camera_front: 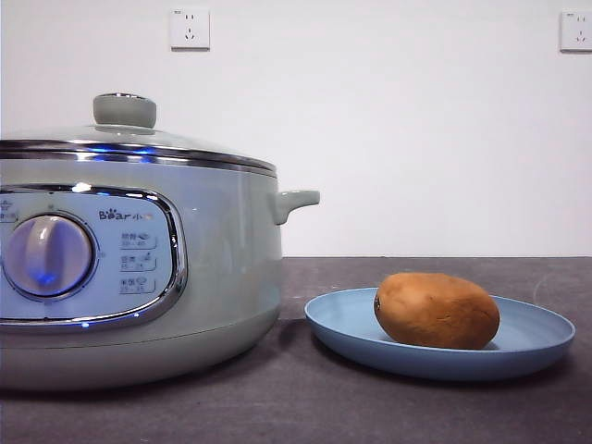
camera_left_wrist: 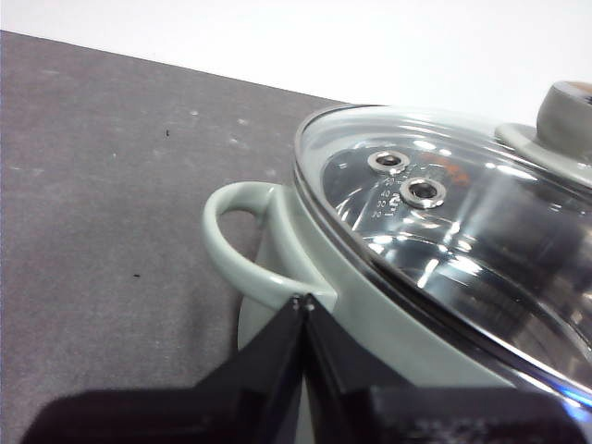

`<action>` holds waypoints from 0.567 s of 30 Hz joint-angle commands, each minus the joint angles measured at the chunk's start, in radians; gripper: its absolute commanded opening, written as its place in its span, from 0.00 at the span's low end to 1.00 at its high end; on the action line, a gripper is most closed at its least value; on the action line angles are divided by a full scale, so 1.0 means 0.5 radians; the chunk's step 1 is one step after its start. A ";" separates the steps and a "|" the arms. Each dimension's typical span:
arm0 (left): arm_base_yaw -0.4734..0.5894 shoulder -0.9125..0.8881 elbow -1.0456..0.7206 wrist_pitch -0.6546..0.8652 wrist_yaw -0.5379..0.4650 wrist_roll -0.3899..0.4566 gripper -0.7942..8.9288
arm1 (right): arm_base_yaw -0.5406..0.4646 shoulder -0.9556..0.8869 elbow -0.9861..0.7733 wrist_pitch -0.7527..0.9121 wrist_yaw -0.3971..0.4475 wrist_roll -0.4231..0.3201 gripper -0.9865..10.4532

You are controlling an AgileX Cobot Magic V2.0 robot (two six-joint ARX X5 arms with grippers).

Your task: Take the potato out from the steamer,put the potato on the plate,close the lid

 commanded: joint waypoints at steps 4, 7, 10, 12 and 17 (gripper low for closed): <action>0.004 -0.008 -0.026 0.005 -0.002 -0.008 0.08 | -0.006 -0.102 -0.118 0.027 0.170 0.139 0.09; 0.004 -0.008 -0.026 0.005 -0.002 -0.008 0.08 | -0.005 -0.161 -0.146 0.026 0.200 0.162 0.09; 0.004 -0.008 -0.026 0.005 -0.002 -0.008 0.08 | -0.005 -0.232 -0.157 -0.027 0.200 0.161 0.09; 0.004 -0.008 -0.026 0.005 -0.002 -0.008 0.08 | -0.005 -0.298 -0.157 -0.108 0.201 0.161 0.09; 0.004 -0.008 -0.026 0.004 -0.002 -0.008 0.08 | -0.005 -0.379 -0.157 -0.285 0.205 0.159 0.09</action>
